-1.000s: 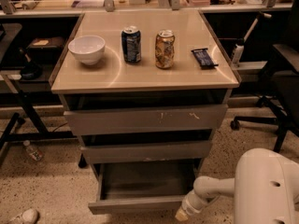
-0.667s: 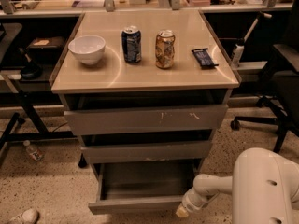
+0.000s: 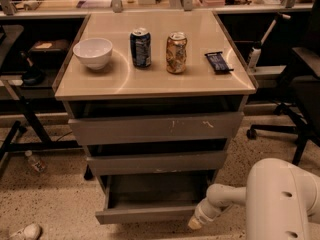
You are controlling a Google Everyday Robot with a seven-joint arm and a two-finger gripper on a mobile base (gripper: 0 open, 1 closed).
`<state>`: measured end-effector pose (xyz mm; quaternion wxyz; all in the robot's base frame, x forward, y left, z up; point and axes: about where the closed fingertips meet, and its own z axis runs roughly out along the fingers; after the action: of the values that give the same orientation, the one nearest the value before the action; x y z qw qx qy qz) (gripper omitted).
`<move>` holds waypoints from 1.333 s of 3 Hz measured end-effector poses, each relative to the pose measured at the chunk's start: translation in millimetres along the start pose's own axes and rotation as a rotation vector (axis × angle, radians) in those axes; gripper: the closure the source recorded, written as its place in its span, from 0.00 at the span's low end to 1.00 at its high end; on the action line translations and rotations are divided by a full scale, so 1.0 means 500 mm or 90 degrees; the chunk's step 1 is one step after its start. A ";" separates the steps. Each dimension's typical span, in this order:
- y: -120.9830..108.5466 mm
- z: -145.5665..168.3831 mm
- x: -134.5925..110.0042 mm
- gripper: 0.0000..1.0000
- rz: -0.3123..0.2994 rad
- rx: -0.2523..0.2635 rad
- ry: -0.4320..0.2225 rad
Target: Close bottom drawer
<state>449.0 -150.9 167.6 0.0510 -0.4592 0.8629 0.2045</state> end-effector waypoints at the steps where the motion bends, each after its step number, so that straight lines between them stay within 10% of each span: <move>1: 0.000 0.000 0.000 0.57 0.000 0.000 0.000; 4: 0.001 0.000 0.000 0.00 -0.001 0.000 0.000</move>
Offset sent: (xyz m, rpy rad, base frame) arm 0.0000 0.0000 0.0000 0.0000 0.0000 0.0000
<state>448.8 -150.5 167.5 0.0509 -0.4596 0.8627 0.2046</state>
